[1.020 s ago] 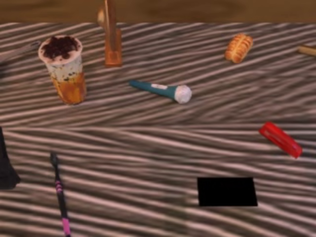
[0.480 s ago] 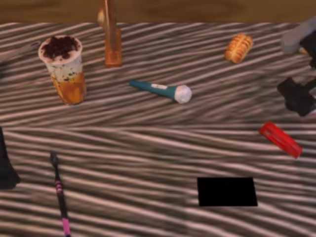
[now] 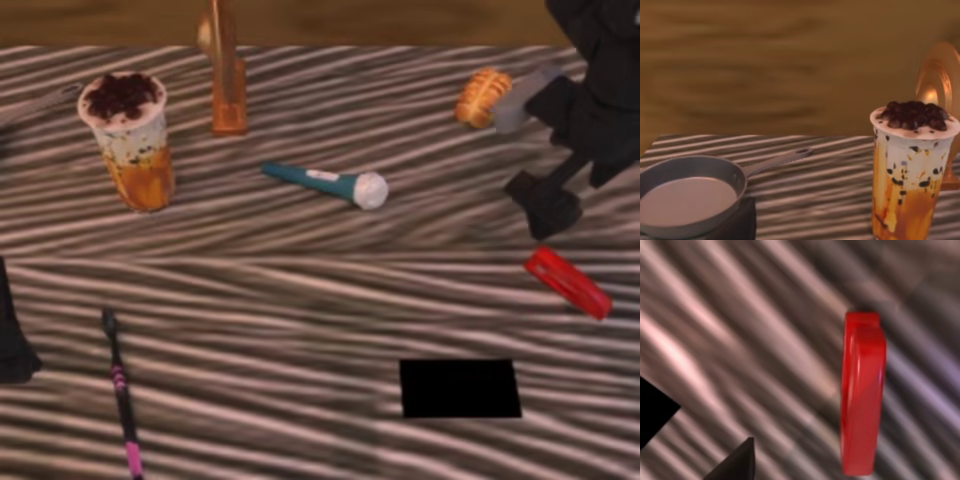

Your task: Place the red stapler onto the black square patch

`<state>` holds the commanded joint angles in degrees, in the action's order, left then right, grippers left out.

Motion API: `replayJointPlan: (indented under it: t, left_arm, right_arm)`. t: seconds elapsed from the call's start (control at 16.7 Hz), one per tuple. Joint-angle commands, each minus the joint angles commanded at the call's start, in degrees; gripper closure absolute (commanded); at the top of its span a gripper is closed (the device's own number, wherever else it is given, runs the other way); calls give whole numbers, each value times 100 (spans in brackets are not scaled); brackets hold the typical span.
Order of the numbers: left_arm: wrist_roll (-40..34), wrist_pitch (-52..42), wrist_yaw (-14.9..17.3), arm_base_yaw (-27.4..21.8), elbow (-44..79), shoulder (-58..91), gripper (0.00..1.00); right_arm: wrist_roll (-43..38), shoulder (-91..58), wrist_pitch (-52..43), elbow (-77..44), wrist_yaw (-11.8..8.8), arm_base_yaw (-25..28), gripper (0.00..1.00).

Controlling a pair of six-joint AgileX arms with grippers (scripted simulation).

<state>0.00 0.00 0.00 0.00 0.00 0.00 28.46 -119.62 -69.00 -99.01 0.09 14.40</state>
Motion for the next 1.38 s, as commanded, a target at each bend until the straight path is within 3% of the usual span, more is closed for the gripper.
replayJointPlan:
  t: [0.48,0.9,1.26,1.38]
  left_arm:
    - [0,0,0,0,0,0,0]
    - [0,0,0,0,0,0,0]
    - [0,0,0,0,0,0,0]
    - [0,0,0,0,0,0,0]
  right_arm:
    - [18,-82,66,36,1,-12,0]
    - [-2,-607,1695,1078,5,16,0]
    - [-5,-722,1942,1262,6,20,0]
    - [-5,-722,1942,1262,6,20,15]
